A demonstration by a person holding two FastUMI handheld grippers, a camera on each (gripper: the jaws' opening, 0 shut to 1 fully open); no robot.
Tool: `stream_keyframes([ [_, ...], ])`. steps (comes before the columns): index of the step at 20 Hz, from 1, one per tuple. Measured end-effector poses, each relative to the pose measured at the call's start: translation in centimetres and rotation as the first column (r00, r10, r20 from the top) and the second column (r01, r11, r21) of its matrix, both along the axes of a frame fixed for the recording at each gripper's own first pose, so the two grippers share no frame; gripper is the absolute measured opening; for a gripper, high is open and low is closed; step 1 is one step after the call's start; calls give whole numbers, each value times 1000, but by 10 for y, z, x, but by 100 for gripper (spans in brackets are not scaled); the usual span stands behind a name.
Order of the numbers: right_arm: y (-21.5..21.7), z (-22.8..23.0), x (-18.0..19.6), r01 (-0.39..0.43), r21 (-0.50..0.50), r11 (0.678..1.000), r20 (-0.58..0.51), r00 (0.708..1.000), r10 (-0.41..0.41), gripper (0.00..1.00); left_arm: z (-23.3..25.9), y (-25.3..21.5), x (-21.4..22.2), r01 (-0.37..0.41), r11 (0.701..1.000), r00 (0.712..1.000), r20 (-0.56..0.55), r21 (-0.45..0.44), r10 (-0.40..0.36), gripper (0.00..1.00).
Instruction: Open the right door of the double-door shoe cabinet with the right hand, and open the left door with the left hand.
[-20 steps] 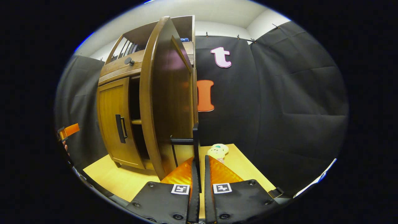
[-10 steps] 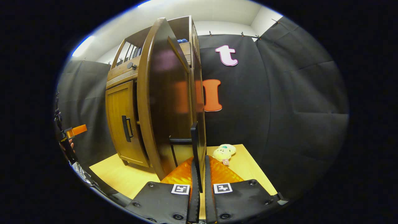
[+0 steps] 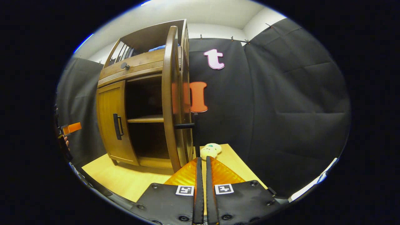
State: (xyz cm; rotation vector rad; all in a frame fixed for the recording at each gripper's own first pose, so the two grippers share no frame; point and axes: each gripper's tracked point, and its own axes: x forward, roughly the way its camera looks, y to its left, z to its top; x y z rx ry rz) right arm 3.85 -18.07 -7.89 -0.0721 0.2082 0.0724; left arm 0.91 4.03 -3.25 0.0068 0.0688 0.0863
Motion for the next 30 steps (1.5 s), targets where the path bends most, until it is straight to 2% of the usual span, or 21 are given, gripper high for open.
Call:
stream_keyframes([
  [3,9,13,-20,34,-15,999,23,999,-34,11,-1,-5,16,17,1000,1000,-1,13,-17,98],
  [4,17,18,-25,32,-14,999,31,999,-32,11,-2,-4,23,18,1000,1000,-2,22,-18,95],
  [5,29,23,-33,23,-5,1000,42,999,-22,11,-2,-5,32,26,999,1000,1,30,-26,98],
  [6,39,27,-39,14,5,1000,48,999,-14,11,-3,-8,43,39,999,999,4,34,-40,92],
  [10,76,33,-57,0,67,998,65,998,-4,11,-3,-13,90,84,993,996,-5,83,-84,91],
  [12,80,38,-62,21,75,997,86,996,-28,11,-4,-14,109,85,991,996,1,105,-85,92],
  [13,82,39,-64,31,80,996,94,995,-38,11,-7,-15,116,87,990,996,-1,110,-87,98],
  [14,84,40,-66,38,83,996,94,994,-46,11,-13,-18,124,88,990,996,-13,111,-87,91],
  [16,91,38,-73,30,90,995,81,996,-37,13,-24,-24,133,103,991,994,-36,87,-101,93],
  [17,91,39,-76,30,87,996,79,996,-37,5,-30,-27,136,116,991,993,-44,68,-113,94],
  [18,90,40,-78,31,84,996,76,996,-37,31,-34,-31,137,126,991,991,-53,53,-123,94],
  [19,89,39,-81,36,80,996,72,997,-42,45,-37,-35,139,134,990,989,-62,43,-131,98],
  [23,88,43,-86,46,55,997,100,994,-52,100,-50,-45,159,140,990,987,-84,25,-137,98],
  [24,87,40,-86,48,56,997,95,994,-53,97,-53,-47,164,140,990,987,-86,29,-137,91],
  [26,88,34,-86,45,72,996,70,996,-50,100,-61,-48,175,135,990,986,-102,37,-131,94],
  [27,89,31,-87,43,82,996,59,997,-47,97,-67,-51,182,133,990,985,-111,38,-128,92],
  [29,90,28,-89,44,83,996,46,998,-48,100,-74,-54,193,123,991,987,-114,49,-117,87],
  [30,90,26,-90,48,73,996,43,998,-51,97,-78,-51,198,101,993,989,-115,58,-94,87],
])
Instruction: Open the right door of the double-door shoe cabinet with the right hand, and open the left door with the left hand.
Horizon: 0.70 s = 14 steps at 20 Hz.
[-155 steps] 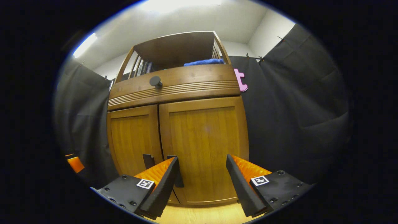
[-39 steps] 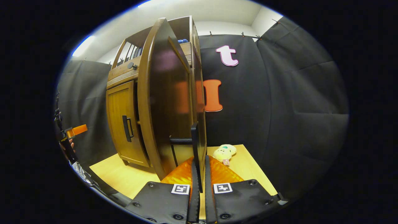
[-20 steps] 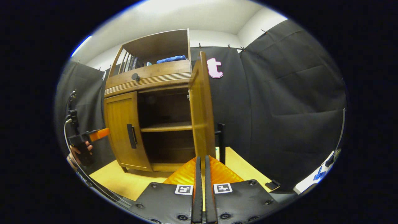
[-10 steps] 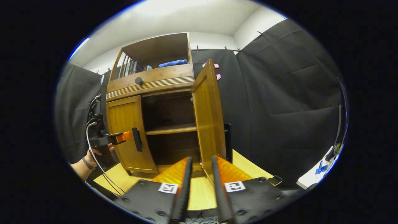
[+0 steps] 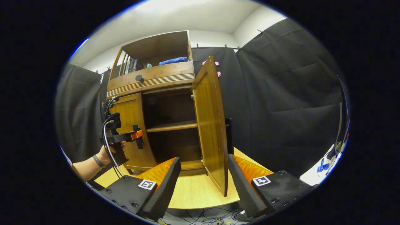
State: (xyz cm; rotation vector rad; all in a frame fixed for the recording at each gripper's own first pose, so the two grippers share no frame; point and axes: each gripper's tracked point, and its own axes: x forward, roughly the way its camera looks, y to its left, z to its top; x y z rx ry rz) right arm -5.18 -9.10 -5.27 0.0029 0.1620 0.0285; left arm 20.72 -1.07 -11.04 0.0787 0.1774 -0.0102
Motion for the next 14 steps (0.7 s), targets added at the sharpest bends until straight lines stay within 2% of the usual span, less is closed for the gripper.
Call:
stream_keyframes([
  [2,0,-3,-2,5,-31,999,-4,1000,-5,97,1,1,0,-22,999,1000,22,31,21,84],
  [4,2,-5,-2,-2,-54,999,-12,1000,1,97,-2,-5,0,9,997,1000,23,73,-10,78],
  [5,4,-7,-1,-9,-59,998,-17,1000,8,97,-3,-15,2,50,997,999,18,56,-51,69],
  [7,9,-11,0,-21,-61,998,-28,999,20,97,-6,-22,8,48,998,999,19,30,-49,52],
  [8,11,-12,0,-27,-57,998,-30,999,25,100,-5,-19,1,50,998,999,21,28,-50,43],
  [10,17,-14,1,-39,-51,998,-36,999,37,87,-3,-20,-3,62,998,998,19,26,-63,26],
  [11,19,-15,1,-43,-52,998,-40,998,41,87,-2,-19,-7,65,998,998,9,26,-66,24],
  [12,20,-16,2,-46,-56,997,-42,998,44,97,-1,-19,-14,63,998,998,0,28,-63,26],
  [13,21,-16,2,-48,-61,997,-43,998,46,87,1,-19,-21,59,998,998,-7,33,-59,28],
  [14,21,-16,2,-48,-66,997,-44,998,45,87,4,-17,-27,54,998,999,-8,42,-54,24],
])
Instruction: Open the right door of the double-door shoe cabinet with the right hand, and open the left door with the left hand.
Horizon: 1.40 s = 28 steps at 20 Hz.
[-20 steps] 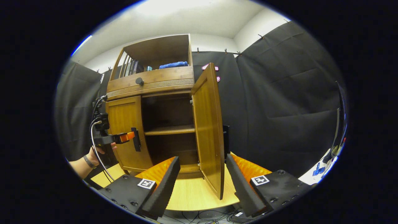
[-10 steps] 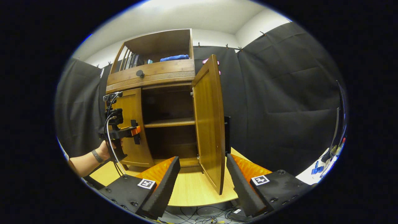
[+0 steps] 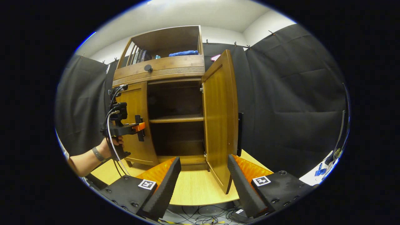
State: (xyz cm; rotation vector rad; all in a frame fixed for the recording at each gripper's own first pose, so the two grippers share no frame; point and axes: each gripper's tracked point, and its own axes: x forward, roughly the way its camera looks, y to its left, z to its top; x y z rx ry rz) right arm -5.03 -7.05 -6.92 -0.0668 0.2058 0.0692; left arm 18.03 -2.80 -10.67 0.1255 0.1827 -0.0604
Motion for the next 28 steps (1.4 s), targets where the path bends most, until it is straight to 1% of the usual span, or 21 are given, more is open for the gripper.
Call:
stream_keyframes([
  [1,0,-1,-1,0,-2,1000,-3,1000,0,97,2,1,-6,-2,1000,1000,0,7,2,28],
  [2,0,-1,-2,-1,-2,1000,-4,1000,1,97,3,1,-13,-5,1000,1000,-3,6,5,24],
  [3,2,0,-2,-3,-2,1000,-4,1000,3,97,4,4,-21,-11,1000,1000,-6,0,11,24],
  [4,2,1,-3,-3,-2,1000,-2,1000,3,87,6,7,-27,-20,1000,1000,-8,-12,20,26],
  [5,2,2,-3,-2,-2,1000,2,1000,2,100,10,9,-34,-34,999,999,-3,-19,34,26],
  [6,2,2,-5,0,-3,1000,3,1000,0,97,12,12,-42,-51,999,999,1,-15,51,26],
  [8,3,0,-5,-1,-5,1000,-2,1000,1,100,16,17,-54,-88,996,996,2,-12,88,26],
  [9,3,1,-7,-2,-8,1000,-2,1000,2,97,18,19,-60,-104,994,995,1,-16,104,26],
  [10,4,1,-6,-4,-11,1000,0,1000,4,87,19,21,-66,-118,993,993,2,-20,118,26],
  [16,11,2,-5,-41,-11,999,6,999,41,87,32,40,-103,-169,986,986,14,6,169,26],
  [21,26,3,2,-87,-16,996,1,996,87,92,47,68,-140,-197,980,980,14,3,197,24],
  [23,34,2,7,-106,-17,994,-2,994,106,94,52,80,-147,-210,978,978,17,3,209,23],
  [24,38,1,8,-118,-17,993,-4,993,118,96,53,83,-152,-210,978,978,16,-7,210,24],
  [25,42,-1,11,-129,-17,991,-7,992,129,97,55,87,-155,-209,978,978,15,-18,209,22],
  [26,44,-2,13,-140,-18,990,-11,990,140,98,56,91,-157,-212,977,977,16,-26,212,24],
  [28,48,-3,12,-156,-21,987,-12,988,156,100,59,99,-164,-228,973,973,33,-21,229,23],
])
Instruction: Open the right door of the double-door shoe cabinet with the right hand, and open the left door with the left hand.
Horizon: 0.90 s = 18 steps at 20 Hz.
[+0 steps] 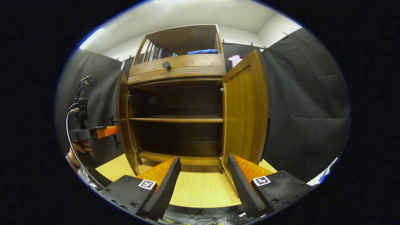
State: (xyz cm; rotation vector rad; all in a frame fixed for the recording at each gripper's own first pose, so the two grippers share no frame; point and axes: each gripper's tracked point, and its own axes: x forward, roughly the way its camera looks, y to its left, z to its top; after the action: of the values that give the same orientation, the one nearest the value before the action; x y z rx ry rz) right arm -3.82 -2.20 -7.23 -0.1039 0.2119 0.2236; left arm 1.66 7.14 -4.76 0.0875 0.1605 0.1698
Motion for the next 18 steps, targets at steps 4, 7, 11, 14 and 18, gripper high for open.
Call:
stream_keyframes([
  [4,11,-4,3,-26,9,1000,-8,1000,26,97,5,19,-13,-48,998,999,25,40,47,22],
  [7,14,-4,5,-31,3,1000,-12,999,31,99,8,31,-19,-66,997,997,42,34,65,24],
  [11,15,-5,10,-35,10,999,-14,999,35,100,13,52,-30,-108,993,992,64,56,104,26],
  [14,17,-6,12,-39,15,999,-14,999,39,100,13,73,-33,-131,990,990,54,46,129,21],
  [18,20,-8,13,-48,8,999,-23,999,48,100,16,87,-31,-90,996,994,61,7,90,20],
])
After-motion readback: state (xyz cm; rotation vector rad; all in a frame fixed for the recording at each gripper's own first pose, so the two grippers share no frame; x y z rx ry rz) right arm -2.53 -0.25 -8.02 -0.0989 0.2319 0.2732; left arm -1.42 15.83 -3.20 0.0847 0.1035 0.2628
